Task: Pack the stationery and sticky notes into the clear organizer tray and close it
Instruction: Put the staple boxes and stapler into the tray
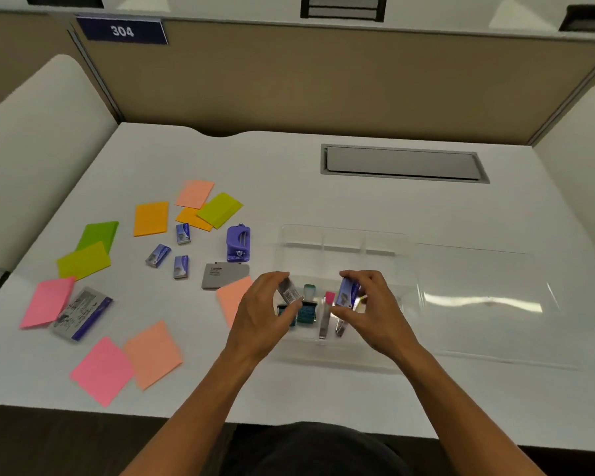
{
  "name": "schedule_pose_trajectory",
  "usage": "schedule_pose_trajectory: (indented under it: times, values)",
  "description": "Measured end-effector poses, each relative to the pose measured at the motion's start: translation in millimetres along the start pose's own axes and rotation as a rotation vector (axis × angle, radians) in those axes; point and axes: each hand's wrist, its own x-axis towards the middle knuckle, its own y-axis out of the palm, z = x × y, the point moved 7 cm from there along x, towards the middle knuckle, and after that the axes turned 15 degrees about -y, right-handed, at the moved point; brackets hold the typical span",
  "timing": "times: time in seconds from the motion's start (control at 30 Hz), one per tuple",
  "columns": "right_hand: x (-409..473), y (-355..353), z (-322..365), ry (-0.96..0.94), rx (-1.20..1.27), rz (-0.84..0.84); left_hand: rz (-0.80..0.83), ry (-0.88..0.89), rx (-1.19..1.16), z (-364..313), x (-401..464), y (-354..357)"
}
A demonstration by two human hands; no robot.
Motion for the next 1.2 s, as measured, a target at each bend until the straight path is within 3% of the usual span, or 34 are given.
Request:
schedule_pose_trajectory:
  times: [0.23,0.57,0.77,1.0,1.2]
  values:
    - [-43.0,-58.4,-52.1,0.093,-0.207,-0.092,0.158,0.070,0.051,-44.8,-11.5,74.9]
    - [-65.2,-71.7,-88.0,0.103,-0.529,0.084,0.339,0.144,0.268,-80.8,-10.9,155.5]
    - [-62.6,-68.6,-97.3,0.058,-0.532,0.103,0.414,0.128,0.370,-81.1,-9.8,186.0]
    - [-53.9,-61.6,-99.2,-0.039,-0.599,0.206,0.395,0.086,0.404,-75.6,-12.7,190.7]
    - [-54.2,-56.5,-105.1,-0.015,-0.575,0.246,0.266,0.041,0.394,-74.1,-9.4,177.8]
